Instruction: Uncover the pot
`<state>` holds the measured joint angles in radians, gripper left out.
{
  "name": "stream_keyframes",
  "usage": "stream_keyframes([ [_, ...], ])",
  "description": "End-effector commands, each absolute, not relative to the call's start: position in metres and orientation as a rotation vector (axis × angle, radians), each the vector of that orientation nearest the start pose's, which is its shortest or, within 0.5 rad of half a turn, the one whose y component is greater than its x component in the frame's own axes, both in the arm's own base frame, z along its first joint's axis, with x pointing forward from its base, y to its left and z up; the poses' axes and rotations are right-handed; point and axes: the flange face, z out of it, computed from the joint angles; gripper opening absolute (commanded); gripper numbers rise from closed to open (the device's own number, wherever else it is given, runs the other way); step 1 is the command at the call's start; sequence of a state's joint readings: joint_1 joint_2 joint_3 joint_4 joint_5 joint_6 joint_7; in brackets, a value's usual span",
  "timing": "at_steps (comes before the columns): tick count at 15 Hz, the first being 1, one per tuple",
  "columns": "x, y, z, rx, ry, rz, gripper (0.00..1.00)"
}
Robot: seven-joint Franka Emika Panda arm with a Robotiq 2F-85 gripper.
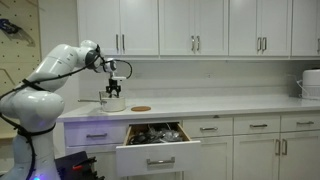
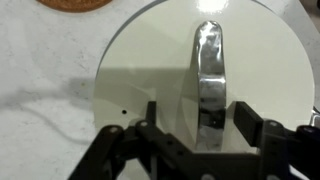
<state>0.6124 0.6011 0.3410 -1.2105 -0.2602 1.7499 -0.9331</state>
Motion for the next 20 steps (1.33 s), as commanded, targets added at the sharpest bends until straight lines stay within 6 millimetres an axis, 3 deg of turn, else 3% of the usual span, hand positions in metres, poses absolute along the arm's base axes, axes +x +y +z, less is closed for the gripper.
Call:
stream_keyframes([
  [1, 0.486, 0.538, 0.444, 1.832, 2.454, -0.063, 0.49],
  [7, 0.485, 0.539, 0.444, 1.826, 2.455, -0.072, 0.04],
  [11, 0.486, 0.54, 0.444, 1.826, 2.449, -0.071, 0.06],
  [20, 0.481, 0.536, 0.473, 1.831, 2.435, 0.017, 0.06],
])
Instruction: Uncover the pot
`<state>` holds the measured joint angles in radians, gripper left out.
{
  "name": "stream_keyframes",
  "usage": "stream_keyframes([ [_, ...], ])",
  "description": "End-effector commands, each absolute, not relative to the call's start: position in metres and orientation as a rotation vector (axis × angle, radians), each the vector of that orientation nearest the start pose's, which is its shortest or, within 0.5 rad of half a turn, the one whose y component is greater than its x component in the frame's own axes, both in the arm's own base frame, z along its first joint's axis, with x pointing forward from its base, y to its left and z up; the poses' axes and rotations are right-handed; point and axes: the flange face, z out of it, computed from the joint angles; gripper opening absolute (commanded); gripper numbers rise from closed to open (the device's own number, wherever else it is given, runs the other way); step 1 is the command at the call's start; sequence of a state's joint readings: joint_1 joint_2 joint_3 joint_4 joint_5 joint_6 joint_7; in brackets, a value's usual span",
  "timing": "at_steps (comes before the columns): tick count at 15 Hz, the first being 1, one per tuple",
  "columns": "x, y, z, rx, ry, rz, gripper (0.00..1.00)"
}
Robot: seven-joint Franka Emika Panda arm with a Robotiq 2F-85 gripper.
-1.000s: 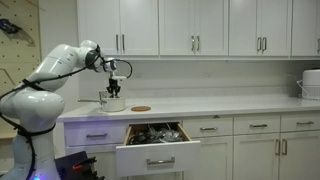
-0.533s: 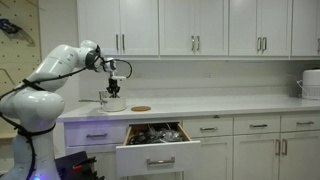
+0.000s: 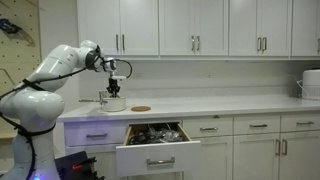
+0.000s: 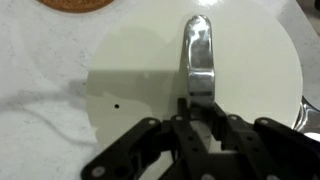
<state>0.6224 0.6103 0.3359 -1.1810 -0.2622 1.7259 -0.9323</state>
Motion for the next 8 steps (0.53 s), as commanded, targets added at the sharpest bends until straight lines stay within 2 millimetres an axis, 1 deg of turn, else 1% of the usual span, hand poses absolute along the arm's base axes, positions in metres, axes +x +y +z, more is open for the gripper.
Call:
stream_keyframes([
  [1, 0.481, 0.537, 0.476, 1.83, 2.432, 0.027, 0.06],
  [3, 0.48, 0.538, 0.484, 1.826, 2.425, 0.054, 0.06],
  [8, 0.476, 0.538, 0.512, 1.83, 2.383, 0.137, 0.06],
])
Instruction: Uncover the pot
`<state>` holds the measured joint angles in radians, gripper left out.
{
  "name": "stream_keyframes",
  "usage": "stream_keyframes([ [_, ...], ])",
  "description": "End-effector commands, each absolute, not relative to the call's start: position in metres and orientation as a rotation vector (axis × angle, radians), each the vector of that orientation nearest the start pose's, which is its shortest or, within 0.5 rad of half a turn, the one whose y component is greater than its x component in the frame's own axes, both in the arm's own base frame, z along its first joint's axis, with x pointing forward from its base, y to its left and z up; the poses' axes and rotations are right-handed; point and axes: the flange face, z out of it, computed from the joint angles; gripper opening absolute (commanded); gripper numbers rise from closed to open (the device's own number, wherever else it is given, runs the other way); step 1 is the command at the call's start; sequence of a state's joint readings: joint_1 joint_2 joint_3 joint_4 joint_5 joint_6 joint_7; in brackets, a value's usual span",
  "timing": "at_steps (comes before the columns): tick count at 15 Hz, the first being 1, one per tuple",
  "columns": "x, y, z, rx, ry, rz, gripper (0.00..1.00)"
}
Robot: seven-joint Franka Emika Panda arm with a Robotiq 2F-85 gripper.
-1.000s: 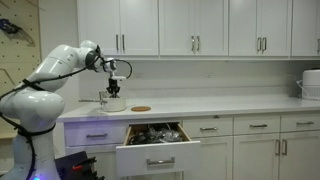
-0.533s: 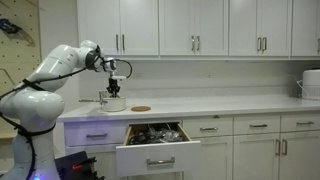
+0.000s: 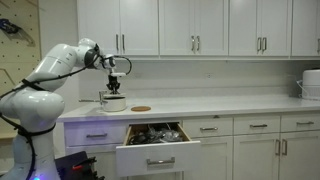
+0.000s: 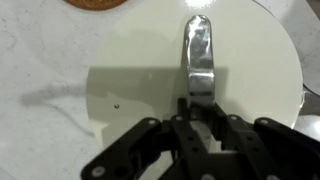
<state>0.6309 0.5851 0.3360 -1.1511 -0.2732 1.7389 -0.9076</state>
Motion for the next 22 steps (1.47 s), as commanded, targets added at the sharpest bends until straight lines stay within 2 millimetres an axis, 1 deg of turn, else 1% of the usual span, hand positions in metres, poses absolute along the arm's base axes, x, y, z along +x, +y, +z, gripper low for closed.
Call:
stream_keyframes([
  [1, 0.477, 0.538, 0.517, 1.839, 2.365, 0.15, 0.06],
  [3, 0.482, 0.536, 0.524, 1.842, 2.333, 0.162, 0.06],
  [6, 0.499, 0.529, 0.532, 1.885, 2.258, 0.18, 0.06],
  [11, 0.532, 0.503, 0.543, 1.97, 2.141, 0.202, 0.06],
  [14, 0.551, 0.489, 0.544, 2.021, 2.082, 0.202, 0.06],
  [19, 0.58, 0.463, 0.54, 2.085, 2.023, 0.176, 0.06],
  [22, 0.599, 0.443, 0.536, 2.132, 1.995, 0.148, 0.06],
])
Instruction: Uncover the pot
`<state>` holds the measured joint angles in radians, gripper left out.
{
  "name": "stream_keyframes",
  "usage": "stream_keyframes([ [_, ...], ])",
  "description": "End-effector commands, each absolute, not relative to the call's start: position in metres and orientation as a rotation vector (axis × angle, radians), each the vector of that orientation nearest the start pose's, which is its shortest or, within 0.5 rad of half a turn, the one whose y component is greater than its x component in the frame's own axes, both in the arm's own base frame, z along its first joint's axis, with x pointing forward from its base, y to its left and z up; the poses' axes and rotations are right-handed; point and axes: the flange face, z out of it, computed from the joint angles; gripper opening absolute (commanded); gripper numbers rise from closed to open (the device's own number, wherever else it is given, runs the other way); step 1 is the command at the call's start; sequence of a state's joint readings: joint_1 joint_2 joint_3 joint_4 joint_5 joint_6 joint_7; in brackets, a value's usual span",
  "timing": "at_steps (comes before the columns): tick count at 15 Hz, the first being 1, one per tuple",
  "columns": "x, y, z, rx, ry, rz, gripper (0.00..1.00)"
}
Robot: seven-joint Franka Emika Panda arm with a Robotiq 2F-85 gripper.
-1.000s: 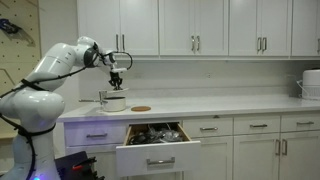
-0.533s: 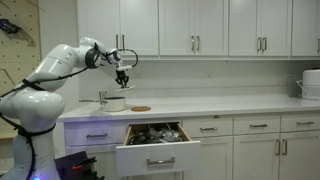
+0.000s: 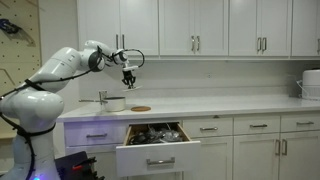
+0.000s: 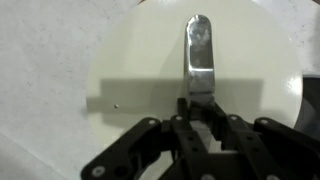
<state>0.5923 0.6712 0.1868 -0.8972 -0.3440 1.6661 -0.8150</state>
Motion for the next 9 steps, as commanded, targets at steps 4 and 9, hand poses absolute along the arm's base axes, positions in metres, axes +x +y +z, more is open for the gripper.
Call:
stream_keyframes([
  [4, 0.622, 0.414, 0.529, -2.478, -2.2, -0.126, 0.06],
  [9, 0.64, 0.399, 0.513, -2.484, -2.136, -0.081, 0.06],
])
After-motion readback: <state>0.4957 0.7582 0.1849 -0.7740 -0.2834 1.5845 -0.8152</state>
